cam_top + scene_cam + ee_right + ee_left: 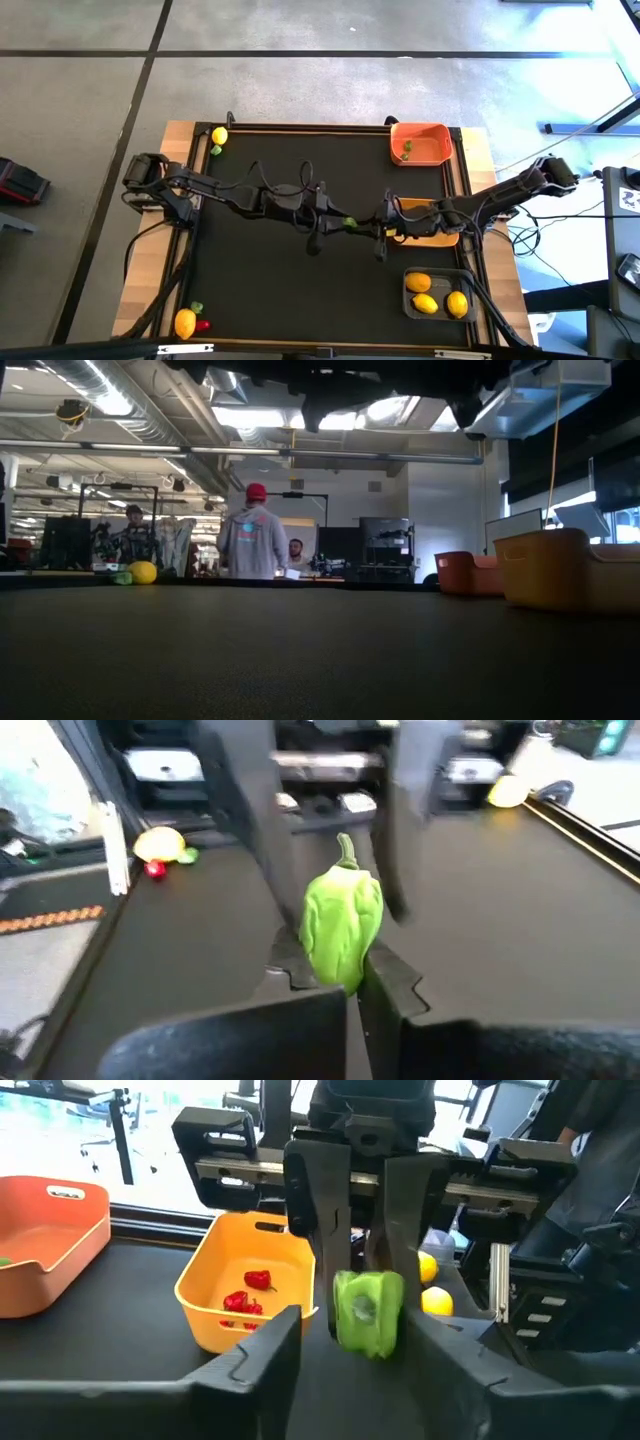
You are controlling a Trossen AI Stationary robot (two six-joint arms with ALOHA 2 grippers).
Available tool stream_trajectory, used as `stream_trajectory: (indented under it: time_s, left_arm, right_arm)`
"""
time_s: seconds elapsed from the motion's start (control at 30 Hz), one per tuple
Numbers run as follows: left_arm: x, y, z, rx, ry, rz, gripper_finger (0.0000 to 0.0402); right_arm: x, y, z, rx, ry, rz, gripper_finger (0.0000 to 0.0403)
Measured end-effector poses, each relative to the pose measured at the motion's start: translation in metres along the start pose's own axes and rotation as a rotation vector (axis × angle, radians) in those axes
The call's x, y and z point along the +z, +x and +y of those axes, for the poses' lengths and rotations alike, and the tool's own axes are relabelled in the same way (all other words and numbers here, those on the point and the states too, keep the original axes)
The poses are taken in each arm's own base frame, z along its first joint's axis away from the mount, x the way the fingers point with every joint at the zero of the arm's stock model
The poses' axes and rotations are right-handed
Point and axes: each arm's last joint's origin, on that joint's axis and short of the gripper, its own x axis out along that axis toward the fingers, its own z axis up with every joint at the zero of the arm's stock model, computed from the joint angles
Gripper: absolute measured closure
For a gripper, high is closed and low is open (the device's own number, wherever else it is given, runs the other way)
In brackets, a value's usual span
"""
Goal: Sort produce into baskets
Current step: Put the center green chili pepper into the orange bin
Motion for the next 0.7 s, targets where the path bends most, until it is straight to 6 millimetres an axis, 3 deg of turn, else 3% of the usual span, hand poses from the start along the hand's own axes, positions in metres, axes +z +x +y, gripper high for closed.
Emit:
stream_trajectory:
  time_s: [0.17,0.43,0.7]
  left_arm:
    - [0.004,-0.013,0.003,0.004,0.001,0.074,0.0215]
    - [0.002,-0.024,0.011,0.061,-0.004,0.190,0.0218]
    - [-0.003,-0.022,0.012,0.068,-0.001,0.220,0.0219]
  right_arm:
    - [0.001,-0.007,-0.004,-0.021,-0.012,0.023,0.0396]
    - [0.001,-0.023,-0.014,-0.135,-0.040,0.070,0.0394]
    - [-0.003,-0.032,-0.058,-0.407,-0.039,0.191,0.0393]
